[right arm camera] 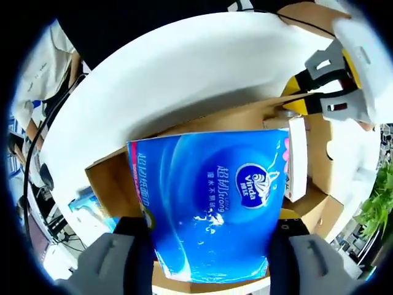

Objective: Operate the shoe box by opening the lid, removing the specified soft item, and placing it in the target area until the item is outside and the box remains undamaged.

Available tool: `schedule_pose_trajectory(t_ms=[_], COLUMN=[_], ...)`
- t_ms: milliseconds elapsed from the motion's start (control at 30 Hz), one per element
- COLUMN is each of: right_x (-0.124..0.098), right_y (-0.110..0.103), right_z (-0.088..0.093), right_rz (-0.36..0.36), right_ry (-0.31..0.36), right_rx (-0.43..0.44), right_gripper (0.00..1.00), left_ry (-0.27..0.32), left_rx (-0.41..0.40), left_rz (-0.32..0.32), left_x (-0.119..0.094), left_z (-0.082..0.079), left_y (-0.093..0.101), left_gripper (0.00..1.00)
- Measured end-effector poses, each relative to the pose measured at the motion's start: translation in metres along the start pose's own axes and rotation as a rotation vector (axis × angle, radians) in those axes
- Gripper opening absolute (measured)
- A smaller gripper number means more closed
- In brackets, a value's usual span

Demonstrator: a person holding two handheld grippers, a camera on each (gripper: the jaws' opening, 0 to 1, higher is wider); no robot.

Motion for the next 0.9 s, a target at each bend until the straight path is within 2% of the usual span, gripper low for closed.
schedule_pose_trajectory(t_ms=[167, 567, 900], right_x=[-0.011, -0.033, -0.045], right_y=[-0.006, -0.034, -0.058], right_z=[0.003, 0.008, 0.002], right_rz=[0.01, 0.037, 0.074], right_ry=[-0.021, -0.068, -0.088], right_rx=[0.033, 0.148, 0.253], right_gripper=[0.74, 0.74, 0.74], left_ry=[0.0, -0.005, -0.008], left_rx=[0.001, -0.003, -0.001], left_rz=[0.001, 0.0, -0.003], left_x=[0.0, -0.001, -0.001], left_z=[0.0, 0.002, 0.002], left_y=[0.0, 0.003, 0.005], left_gripper=[0.03, 0.03, 0.03])
Point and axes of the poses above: the point that each gripper's makers call its tool centre point, and the gripper's own axes: x roughly forward along the fingers, y roughly to its right, z roughly out of its underside, the point moved 7 cm from there along -x, roughly backward along the fingers, and after that the axes turned 12 degrees about y, right-handed, at the moved point
